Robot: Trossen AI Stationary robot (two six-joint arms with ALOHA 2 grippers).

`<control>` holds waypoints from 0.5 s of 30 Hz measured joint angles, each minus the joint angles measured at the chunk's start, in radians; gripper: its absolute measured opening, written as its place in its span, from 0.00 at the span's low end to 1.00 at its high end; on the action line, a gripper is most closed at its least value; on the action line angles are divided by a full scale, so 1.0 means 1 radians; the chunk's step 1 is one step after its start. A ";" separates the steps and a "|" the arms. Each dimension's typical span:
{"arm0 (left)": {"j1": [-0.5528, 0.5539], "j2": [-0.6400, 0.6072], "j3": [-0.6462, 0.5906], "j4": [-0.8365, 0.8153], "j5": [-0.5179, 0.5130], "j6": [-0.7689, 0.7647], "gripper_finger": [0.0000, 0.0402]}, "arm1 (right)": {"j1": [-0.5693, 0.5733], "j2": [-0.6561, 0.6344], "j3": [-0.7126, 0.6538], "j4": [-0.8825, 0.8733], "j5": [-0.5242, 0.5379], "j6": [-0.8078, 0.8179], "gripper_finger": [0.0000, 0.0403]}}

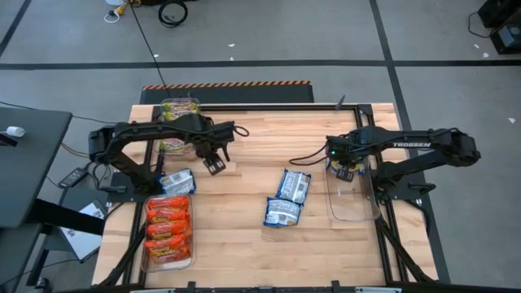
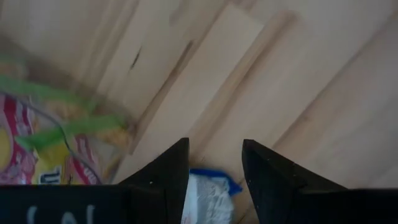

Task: Sort Maruchan noodles
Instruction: Put the blue noodle pack into the right transparent bin

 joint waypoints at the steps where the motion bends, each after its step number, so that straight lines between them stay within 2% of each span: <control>1: -0.006 0.000 0.014 -0.001 0.001 0.000 0.38 | -0.004 0.012 0.000 -0.002 0.005 0.003 0.10; 8: -0.052 0.000 0.113 0.005 0.001 0.001 0.38 | -0.019 0.091 0.006 -0.015 0.014 0.007 0.25; 15: -0.114 0.000 0.119 0.005 0.000 -0.002 0.38 | -0.016 0.131 0.106 -0.143 0.087 0.020 0.39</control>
